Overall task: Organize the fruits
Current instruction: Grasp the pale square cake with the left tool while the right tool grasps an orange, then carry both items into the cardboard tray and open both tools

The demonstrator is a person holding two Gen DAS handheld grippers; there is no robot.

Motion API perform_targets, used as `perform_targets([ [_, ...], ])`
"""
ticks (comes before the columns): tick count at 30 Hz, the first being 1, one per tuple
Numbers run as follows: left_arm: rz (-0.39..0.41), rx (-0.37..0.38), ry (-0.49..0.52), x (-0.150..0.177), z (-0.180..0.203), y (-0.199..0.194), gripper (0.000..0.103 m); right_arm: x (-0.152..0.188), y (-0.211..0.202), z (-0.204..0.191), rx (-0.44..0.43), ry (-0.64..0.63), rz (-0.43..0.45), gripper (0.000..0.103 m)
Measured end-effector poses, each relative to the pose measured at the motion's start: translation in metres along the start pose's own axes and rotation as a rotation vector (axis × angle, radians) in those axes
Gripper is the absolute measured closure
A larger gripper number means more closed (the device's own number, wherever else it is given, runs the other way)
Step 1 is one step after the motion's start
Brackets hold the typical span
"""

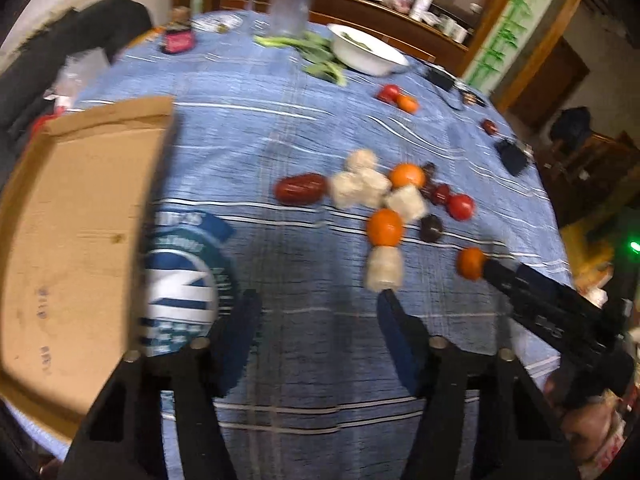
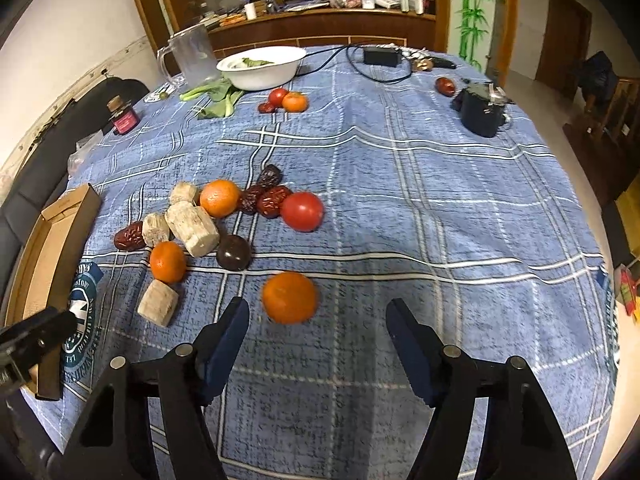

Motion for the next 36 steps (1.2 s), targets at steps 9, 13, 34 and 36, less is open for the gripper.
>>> perform_targets([
  [9,-0.033,0.072,0.093,-0.015,0.028,0.03,0.05,-0.007,0.021,-0.011,-0.039,-0.022,-0.041,0.039],
  [13,-0.078,0.102,0.112,-0.015,0.034,0.05,0.059,-0.008,0.027,-0.01,-0.04,-0.026,-0.052,0.041],
  [34,-0.019,0.08,0.068,-0.011,0.022,0.025,0.075,-0.002,0.016,-0.02,-0.099,-0.032,-0.057,0.068],
  [36,0.009,0.071,0.038,-0.013,0.008,0.007,0.075,-0.003,0.008,-0.029,-0.123,-0.039,-0.047,0.068],
])
Point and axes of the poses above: each gripper's, at about its wrist camera, not at the fingertips, and y roughly the way its jaws point, z to its right, x to its underside, the point moved 5 cm from there along y, roughly the way its jaws point, and after that the axes turned 5 degrees about x, right-handed, at the moved point
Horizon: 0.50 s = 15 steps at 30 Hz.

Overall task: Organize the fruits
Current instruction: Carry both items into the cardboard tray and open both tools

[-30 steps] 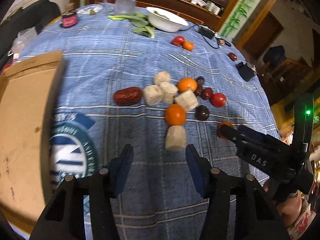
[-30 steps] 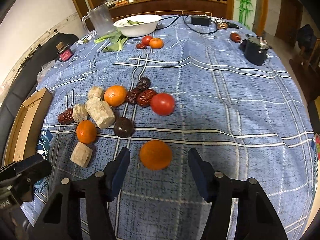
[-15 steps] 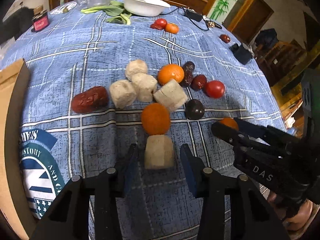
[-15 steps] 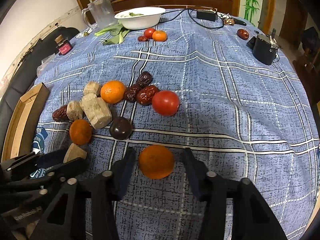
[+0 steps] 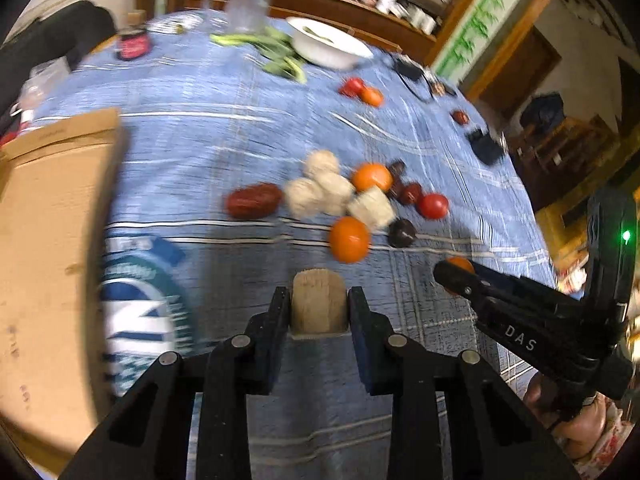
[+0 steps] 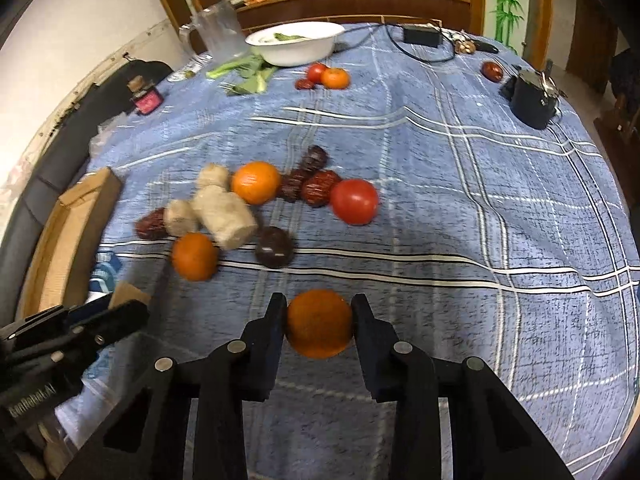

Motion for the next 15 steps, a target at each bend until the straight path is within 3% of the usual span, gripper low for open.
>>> perform_targets([
  [7,0.09,-0.127,-0.139,0.002,-0.089,-0.071,0.074,-0.011,-0.023,-0.085,-0.14,-0.111,0.04,0.067],
  [13,0.106,-0.301,-0.227,0.016,-0.179,-0.108,0.074,-0.016,-0.031,-0.199,-0.292,-0.263,0.025,0.067],
  [15,0.101,-0.323,-0.248,0.021,-0.202,-0.115,0.074,-0.013,-0.025,-0.234,-0.332,-0.304,0.002,0.067],
])
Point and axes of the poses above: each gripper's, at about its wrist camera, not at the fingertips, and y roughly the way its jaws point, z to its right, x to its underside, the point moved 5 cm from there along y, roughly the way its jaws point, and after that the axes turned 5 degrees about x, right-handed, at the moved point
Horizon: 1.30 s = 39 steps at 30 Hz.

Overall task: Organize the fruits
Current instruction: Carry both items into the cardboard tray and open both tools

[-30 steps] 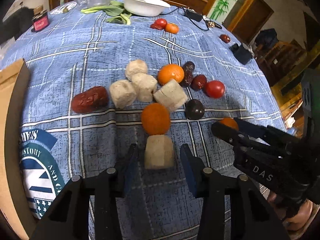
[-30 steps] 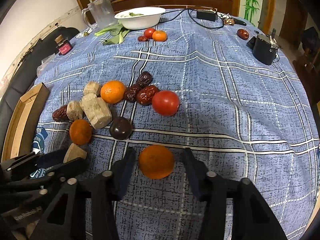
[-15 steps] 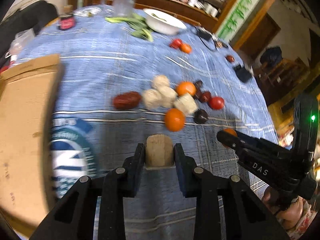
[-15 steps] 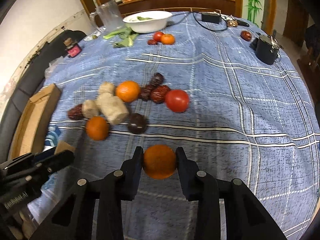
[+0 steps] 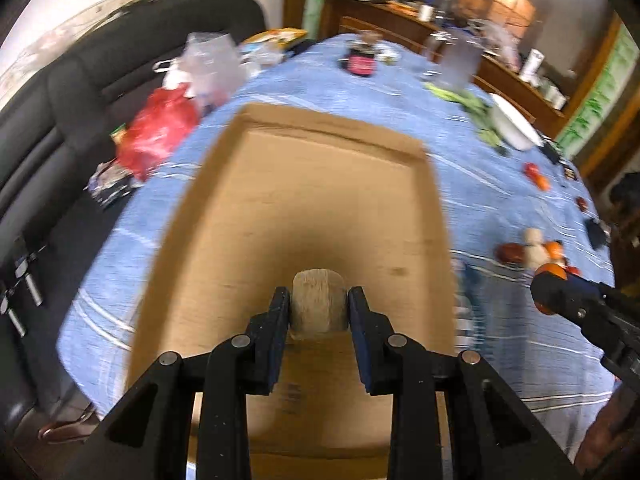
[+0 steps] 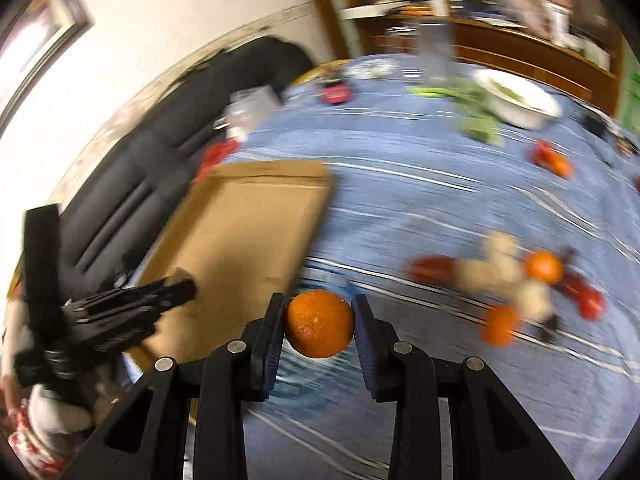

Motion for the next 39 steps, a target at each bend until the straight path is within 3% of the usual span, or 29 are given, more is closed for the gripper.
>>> perform_targets([
  [3,-0.019,-0.017,-0.026,-0.004,-0.03,0.005,0.074,-0.002,0.032,-0.044,-0.043,-0.059,-0.051,0.066],
  [8,-0.063,-0.013,-0.034,-0.006,-0.06,0.019,0.074,0.012,0.079,-0.079,-0.029,-0.109,-0.129,0.066],
  [16,-0.094,0.013,0.031,-0.015,-0.06,0.033,0.074,0.012,0.112,-0.083,0.035,-0.118,-0.156,0.066],
  [24,-0.109,0.01,0.051,-0.022,-0.056,0.04,0.071,0.015,0.116,-0.086,0.068,-0.135,-0.162,0.065],
  [27,-0.106,0.017,0.031,-0.023,-0.057,0.037,0.06,0.015,0.118,-0.086,0.065,-0.146,-0.159,0.065],
  [29,-0.097,0.025,0.001,-0.024,-0.06,0.032,0.058,0.013,0.115,-0.086,0.049,-0.145,-0.155,0.064],
  [32,-0.071,0.019,-0.035,-0.028,-0.062,0.021,0.058,0.013,0.104,-0.085,0.034,-0.141,-0.132,0.057],
  [39,0.003,0.013,-0.104,-0.029,-0.047,-0.012,0.052,0.019,0.061,-0.072,-0.001,-0.122,-0.075,0.056],
])
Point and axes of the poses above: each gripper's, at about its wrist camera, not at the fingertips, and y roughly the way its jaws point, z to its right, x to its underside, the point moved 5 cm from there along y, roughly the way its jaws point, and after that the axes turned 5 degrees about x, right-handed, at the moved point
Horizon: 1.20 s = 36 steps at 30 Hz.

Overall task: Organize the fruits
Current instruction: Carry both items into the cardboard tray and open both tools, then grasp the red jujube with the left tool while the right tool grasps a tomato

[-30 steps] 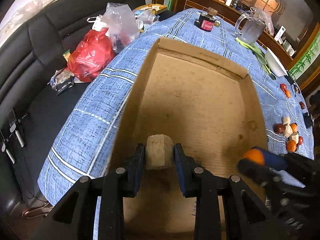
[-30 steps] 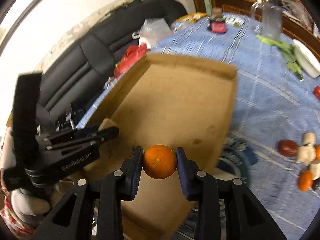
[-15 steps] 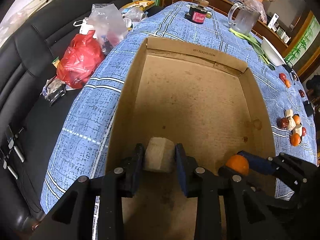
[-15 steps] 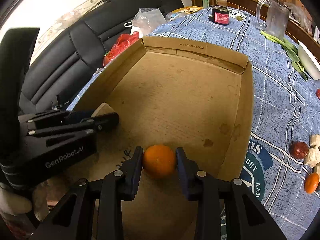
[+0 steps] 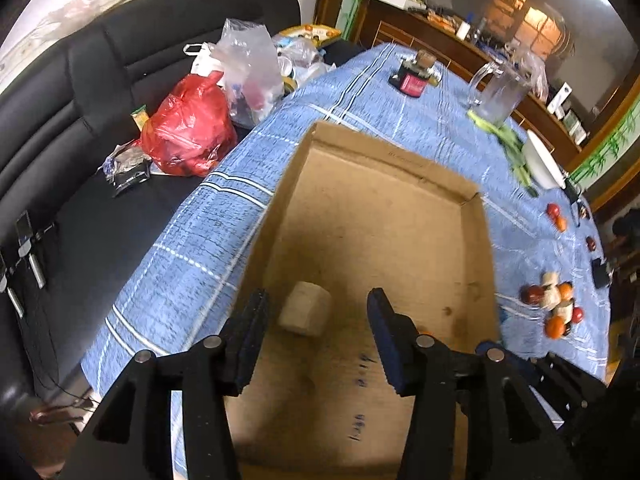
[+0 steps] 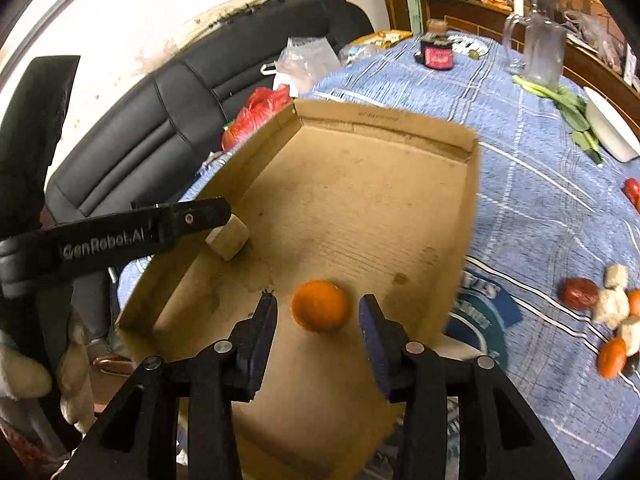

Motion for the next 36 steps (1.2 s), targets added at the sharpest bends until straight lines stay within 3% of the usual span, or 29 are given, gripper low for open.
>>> perform_targets([
  [5,0.025,0.03,0.027,0.016,0.045,-0.016,0.048,0.021,-0.035,0.03,0.019,0.033,0.031,0.056],
  [20,-0.036,0.135,0.278,0.066,0.207,0.012,0.045,0.112,-0.123,0.221,0.219,0.369,0.06,0.057],
  [27,-0.084,0.178,0.446,0.059,0.249,0.055,0.045,0.105,-0.129,0.29,0.304,0.444,0.086,0.057],
  [36,-0.172,0.192,0.556,0.039,0.261,0.11,0.045,0.082,-0.108,0.328,0.358,0.476,0.081,0.057],
])
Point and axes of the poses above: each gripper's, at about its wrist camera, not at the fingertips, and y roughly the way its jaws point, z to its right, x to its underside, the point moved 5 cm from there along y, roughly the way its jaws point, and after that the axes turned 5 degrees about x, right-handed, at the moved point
